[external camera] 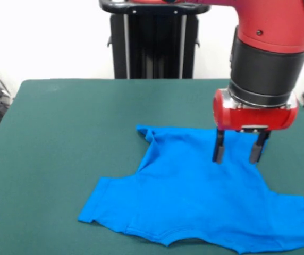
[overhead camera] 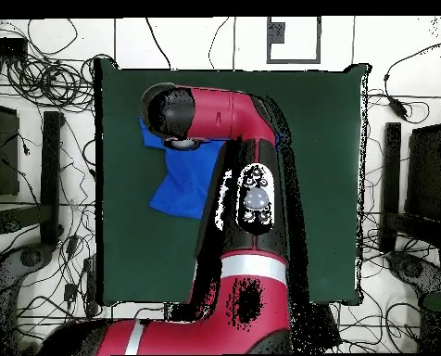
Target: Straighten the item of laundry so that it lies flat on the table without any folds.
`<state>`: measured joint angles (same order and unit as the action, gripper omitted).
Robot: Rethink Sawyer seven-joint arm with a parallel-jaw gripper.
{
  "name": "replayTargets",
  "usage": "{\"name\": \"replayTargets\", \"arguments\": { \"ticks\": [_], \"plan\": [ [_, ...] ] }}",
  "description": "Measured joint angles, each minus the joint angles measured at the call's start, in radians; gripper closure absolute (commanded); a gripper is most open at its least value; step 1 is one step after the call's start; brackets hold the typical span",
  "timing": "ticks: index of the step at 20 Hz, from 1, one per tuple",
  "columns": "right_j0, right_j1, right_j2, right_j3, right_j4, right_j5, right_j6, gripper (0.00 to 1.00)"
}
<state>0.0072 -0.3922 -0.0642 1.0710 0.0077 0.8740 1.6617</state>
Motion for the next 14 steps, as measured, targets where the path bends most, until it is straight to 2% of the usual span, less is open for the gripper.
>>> {"name": "replayTargets", "arguments": {
  "ticks": [8, 14],
  "plan": [
    [0.0, -0.044, 0.001, 0.139, -0.051, -0.06, 0.0, 0.0],
    [-0.003, -0.072, 0.003, 0.199, -0.054, -0.061, 0.0, 0.0]
  ]
}}
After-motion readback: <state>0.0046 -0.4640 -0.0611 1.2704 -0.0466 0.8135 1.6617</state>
